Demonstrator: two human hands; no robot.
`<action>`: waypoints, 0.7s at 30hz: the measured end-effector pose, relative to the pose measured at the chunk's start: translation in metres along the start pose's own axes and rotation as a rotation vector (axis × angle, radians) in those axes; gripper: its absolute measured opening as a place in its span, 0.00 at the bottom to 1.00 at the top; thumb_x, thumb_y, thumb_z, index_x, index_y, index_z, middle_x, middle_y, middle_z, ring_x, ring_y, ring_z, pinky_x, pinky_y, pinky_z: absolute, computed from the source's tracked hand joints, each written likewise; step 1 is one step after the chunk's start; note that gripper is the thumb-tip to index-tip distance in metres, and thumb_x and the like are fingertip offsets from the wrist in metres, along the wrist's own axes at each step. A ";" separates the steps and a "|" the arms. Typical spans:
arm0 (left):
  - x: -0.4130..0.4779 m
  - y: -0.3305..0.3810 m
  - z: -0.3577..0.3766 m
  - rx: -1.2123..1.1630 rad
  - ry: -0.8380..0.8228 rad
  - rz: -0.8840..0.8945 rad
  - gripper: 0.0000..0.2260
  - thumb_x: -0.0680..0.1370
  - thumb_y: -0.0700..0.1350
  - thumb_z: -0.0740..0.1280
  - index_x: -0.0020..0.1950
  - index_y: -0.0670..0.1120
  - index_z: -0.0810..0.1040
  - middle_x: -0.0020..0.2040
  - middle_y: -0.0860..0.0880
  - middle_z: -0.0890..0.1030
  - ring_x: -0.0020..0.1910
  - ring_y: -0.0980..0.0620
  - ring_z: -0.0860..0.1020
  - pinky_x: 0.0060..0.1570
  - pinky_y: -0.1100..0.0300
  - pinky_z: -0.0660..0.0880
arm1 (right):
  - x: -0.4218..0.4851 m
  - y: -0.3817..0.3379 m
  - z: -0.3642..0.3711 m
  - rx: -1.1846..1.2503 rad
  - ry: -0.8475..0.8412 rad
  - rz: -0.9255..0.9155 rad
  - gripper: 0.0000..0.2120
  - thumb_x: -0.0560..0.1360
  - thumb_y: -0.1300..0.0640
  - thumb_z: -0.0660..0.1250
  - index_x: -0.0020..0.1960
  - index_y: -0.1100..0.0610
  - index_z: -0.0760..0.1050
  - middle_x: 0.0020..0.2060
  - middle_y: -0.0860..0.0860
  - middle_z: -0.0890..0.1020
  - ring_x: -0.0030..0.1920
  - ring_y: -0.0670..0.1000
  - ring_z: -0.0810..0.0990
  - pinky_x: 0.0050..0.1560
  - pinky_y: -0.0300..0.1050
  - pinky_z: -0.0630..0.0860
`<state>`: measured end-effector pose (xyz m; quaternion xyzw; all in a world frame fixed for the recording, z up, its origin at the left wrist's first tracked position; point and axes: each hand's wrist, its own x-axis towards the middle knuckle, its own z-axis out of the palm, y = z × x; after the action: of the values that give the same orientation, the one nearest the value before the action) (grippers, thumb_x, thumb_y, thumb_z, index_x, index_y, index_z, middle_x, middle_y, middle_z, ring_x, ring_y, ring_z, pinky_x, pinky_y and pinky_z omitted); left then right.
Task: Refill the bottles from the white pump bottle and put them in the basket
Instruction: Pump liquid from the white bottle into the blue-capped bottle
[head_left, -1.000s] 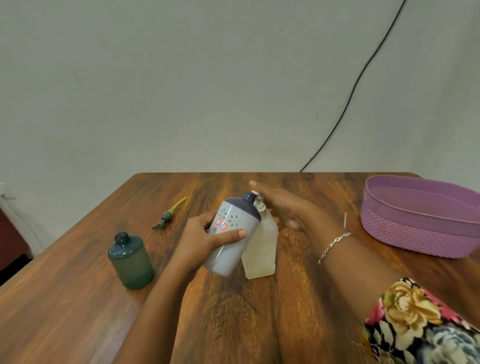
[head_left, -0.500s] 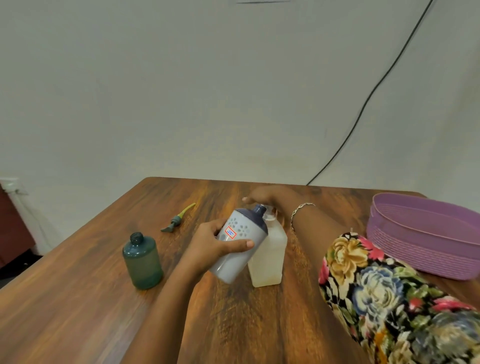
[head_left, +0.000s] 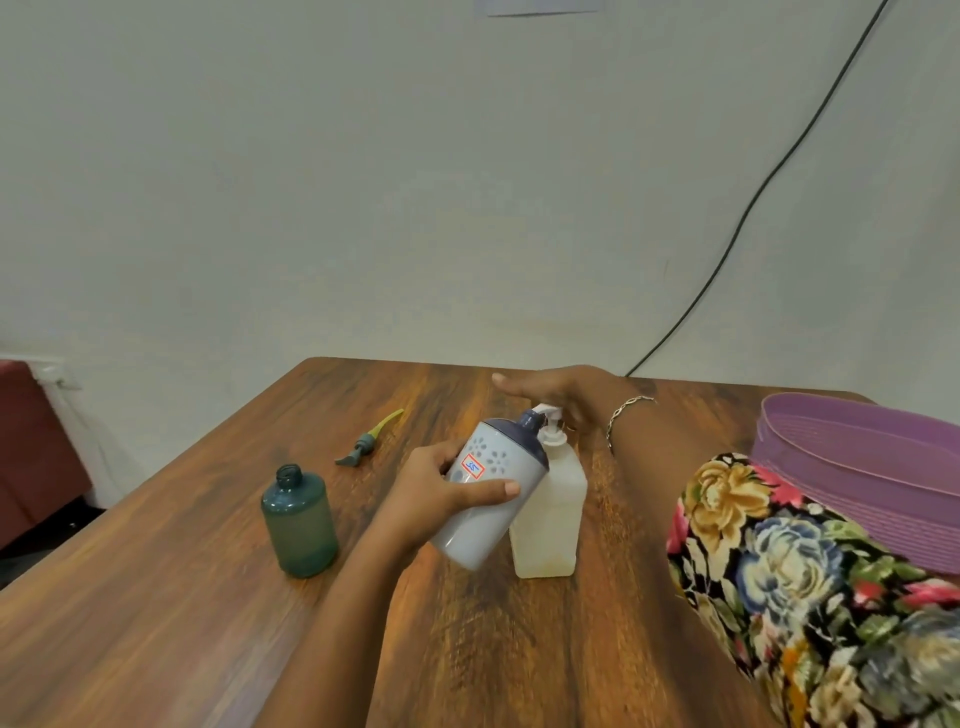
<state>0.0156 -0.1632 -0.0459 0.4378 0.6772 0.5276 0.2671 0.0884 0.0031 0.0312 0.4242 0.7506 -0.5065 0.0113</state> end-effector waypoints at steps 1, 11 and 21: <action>-0.001 0.000 -0.001 0.005 0.002 0.001 0.33 0.54 0.63 0.73 0.52 0.45 0.80 0.47 0.47 0.83 0.44 0.49 0.82 0.41 0.57 0.80 | 0.002 -0.001 0.001 -0.046 -0.012 -0.001 0.34 0.75 0.38 0.60 0.70 0.62 0.64 0.62 0.59 0.75 0.53 0.55 0.75 0.47 0.46 0.71; 0.001 0.001 0.000 0.006 -0.010 -0.001 0.34 0.53 0.62 0.74 0.52 0.43 0.80 0.46 0.46 0.84 0.43 0.49 0.83 0.40 0.58 0.79 | 0.016 0.004 0.009 -0.295 0.006 -0.038 0.13 0.79 0.49 0.58 0.42 0.57 0.71 0.39 0.53 0.73 0.37 0.51 0.71 0.43 0.44 0.69; 0.002 0.003 -0.001 -0.007 -0.012 -0.003 0.32 0.56 0.61 0.75 0.53 0.44 0.80 0.46 0.47 0.84 0.42 0.50 0.83 0.40 0.59 0.79 | 0.014 0.000 0.004 -0.234 -0.072 -0.079 0.26 0.74 0.35 0.60 0.53 0.58 0.73 0.49 0.58 0.78 0.46 0.54 0.76 0.46 0.46 0.75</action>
<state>0.0150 -0.1618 -0.0431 0.4390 0.6743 0.5270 0.2736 0.0776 0.0085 0.0225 0.3718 0.8198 -0.4303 0.0677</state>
